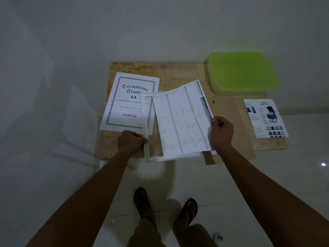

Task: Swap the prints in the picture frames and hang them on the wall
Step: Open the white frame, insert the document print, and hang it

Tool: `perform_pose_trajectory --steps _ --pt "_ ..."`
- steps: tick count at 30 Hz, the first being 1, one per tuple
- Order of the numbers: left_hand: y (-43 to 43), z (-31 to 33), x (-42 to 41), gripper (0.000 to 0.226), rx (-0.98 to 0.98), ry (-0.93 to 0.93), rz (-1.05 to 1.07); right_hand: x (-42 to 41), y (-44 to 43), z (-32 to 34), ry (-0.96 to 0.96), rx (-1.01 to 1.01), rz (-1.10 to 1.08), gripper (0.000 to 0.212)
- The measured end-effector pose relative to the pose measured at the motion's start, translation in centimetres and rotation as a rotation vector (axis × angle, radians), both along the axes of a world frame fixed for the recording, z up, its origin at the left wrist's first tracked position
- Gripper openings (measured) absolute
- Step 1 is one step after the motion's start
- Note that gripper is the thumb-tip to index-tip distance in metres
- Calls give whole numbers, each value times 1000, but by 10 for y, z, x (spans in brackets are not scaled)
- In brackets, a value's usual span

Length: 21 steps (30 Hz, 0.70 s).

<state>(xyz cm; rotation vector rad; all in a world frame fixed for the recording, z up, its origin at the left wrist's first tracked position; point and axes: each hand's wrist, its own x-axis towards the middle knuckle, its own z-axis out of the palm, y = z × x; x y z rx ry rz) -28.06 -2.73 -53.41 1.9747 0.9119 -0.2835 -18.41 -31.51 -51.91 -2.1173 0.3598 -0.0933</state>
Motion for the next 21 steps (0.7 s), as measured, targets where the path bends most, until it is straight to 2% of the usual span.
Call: perform_pose_trajectory --steps 10,21 --pt "0 2 2 25 22 31 11 10 -14 17 -61 -56 -95 24" --pt "-1 -4 2 24 33 21 -2 18 -14 27 -96 31 -228 24"
